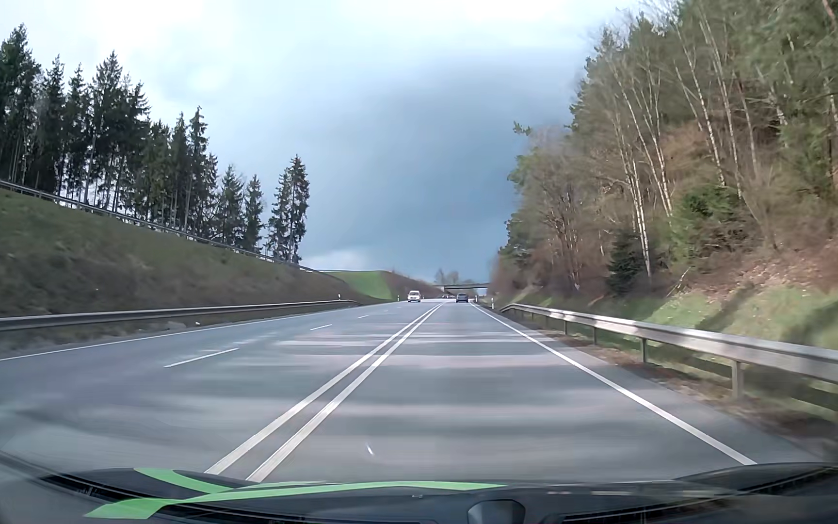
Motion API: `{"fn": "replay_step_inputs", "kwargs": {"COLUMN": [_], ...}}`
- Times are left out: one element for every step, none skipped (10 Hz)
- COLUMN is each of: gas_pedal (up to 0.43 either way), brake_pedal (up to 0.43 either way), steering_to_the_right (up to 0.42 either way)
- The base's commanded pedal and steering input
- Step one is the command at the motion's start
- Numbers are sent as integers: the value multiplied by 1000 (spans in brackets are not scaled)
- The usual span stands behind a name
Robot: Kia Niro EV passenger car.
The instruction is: Follow the waypoints while adhering to traffic rules and regulations
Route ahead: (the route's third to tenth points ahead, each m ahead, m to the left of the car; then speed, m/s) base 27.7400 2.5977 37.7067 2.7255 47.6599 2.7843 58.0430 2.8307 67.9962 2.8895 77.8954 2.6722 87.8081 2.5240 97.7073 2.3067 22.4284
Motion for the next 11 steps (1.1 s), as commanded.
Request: {"fn": "replay_step_inputs", "kwargs": {"gas_pedal": [260,260,260,260,260,260,260,260,260,260,260], "brake_pedal": [0,0,0,0,0,0,0,0,0,0,0], "steering_to_the_right": [0,0,0,0,0,0,0,0,0,0,0]}}
